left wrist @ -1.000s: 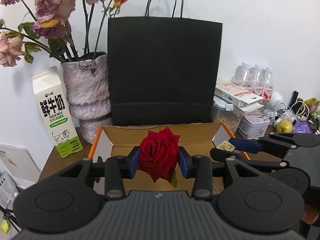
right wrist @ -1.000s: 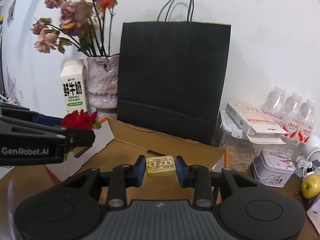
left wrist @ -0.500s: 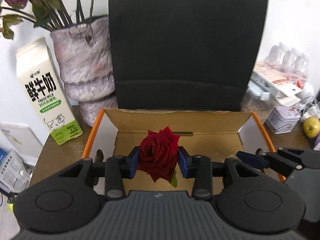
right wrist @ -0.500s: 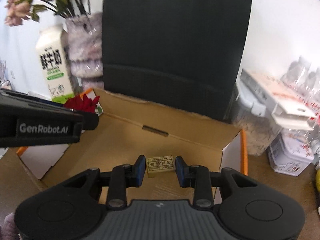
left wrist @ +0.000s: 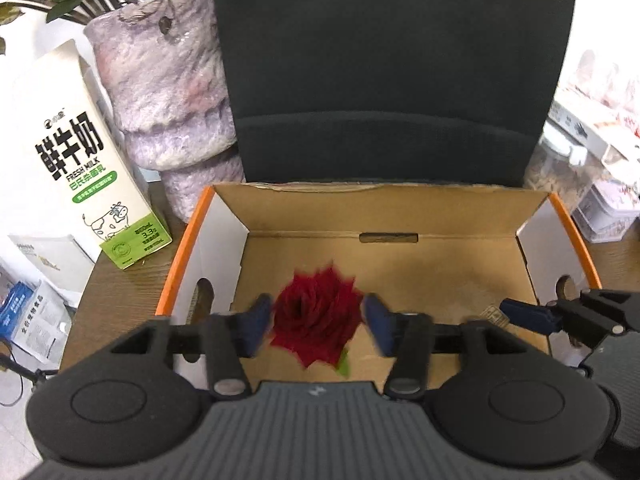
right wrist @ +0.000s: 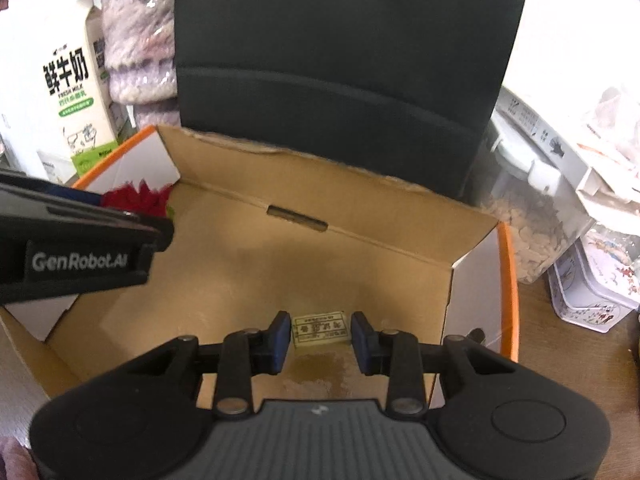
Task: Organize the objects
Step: 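Open both grippers to drop the rose and block into the box, then move the left gripper to the clear plastic bag while the right approaches the dark blue case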
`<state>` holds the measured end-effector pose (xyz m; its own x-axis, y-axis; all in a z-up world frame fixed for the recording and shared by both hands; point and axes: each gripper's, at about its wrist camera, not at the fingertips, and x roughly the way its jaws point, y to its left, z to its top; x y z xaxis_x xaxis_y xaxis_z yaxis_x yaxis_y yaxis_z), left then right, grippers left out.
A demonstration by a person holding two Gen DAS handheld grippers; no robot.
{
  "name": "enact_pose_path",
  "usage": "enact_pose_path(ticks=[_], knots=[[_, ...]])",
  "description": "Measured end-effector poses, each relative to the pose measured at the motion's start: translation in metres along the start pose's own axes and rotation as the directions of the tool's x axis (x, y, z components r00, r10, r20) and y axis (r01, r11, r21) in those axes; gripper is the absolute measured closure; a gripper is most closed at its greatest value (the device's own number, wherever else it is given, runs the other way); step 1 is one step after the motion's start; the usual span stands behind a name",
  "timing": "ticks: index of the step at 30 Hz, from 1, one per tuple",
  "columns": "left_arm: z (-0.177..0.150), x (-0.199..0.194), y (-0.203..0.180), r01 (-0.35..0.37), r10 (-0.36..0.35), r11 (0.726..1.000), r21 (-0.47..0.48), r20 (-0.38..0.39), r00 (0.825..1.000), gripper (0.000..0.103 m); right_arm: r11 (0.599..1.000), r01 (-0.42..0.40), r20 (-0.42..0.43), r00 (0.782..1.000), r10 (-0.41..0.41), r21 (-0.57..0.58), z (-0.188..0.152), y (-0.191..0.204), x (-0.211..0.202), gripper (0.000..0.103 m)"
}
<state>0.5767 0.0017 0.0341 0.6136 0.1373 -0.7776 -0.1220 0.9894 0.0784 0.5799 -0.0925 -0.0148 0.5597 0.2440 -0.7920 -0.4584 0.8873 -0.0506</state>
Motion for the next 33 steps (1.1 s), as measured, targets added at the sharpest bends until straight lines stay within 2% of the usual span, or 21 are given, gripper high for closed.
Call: enact_pose_path(ticks=[1, 2, 3, 7, 12, 19, 28, 33], knots=[[-0.001, -0.001, 0.0, -0.008, 0.008, 1.0, 0.005, 0.004, 1.0, 0.01, 1.0, -0.003, -0.008, 1.0, 0.003, -0.006, -0.001, 0.001, 0.0, 0.037], [-0.002, -0.002, 0.001, -0.025, 0.025, 1.0, 0.004, 0.016, 1.0, 0.0, 1.0, -0.002, -0.011, 1.0, 0.002, -0.014, -0.001, 0.002, 0.001, 0.004], [-0.002, -0.004, 0.002, -0.041, 0.041, 0.999, 0.001, 0.032, 0.999, 0.0, 1.0, 0.011, -0.003, 1.0, -0.011, -0.024, -0.002, 0.004, -0.001, 0.0], [0.0, -0.008, 0.008, -0.028, 0.029, 0.999, -0.02, 0.048, 0.998, 0.0, 0.999, 0.017, 0.022, 1.0, -0.017, -0.028, -0.001, 0.006, -0.006, 0.0], [0.002, -0.026, 0.014, -0.024, 0.028, 0.999, -0.039, 0.115, 0.993, 0.0, 0.999, 0.032, 0.068, 0.997, -0.03, -0.035, -0.002, 0.007, -0.024, 0.0], [-0.009, -0.083, 0.026, 0.011, 0.008, 0.997, -0.075, 0.248, 0.969, 0.0, 1.0, 0.023, 0.165, 0.986, -0.02, -0.018, -0.022, 0.009, -0.073, 0.0], [-0.072, -0.172, 0.047, 0.067, -0.033, 0.995, -0.08, 0.362, 0.932, 0.0, 1.0, 0.022, 0.306, 0.952, -0.019, -0.007, -0.082, 0.028, -0.165, 0.0], [-0.119, -0.202, 0.055, 0.073, -0.04, 0.995, -0.072, 0.385, 0.922, 0.0, 1.0, -0.01, 0.35, 0.937, 0.011, -0.005, -0.126, 0.043, -0.204, 0.0]])
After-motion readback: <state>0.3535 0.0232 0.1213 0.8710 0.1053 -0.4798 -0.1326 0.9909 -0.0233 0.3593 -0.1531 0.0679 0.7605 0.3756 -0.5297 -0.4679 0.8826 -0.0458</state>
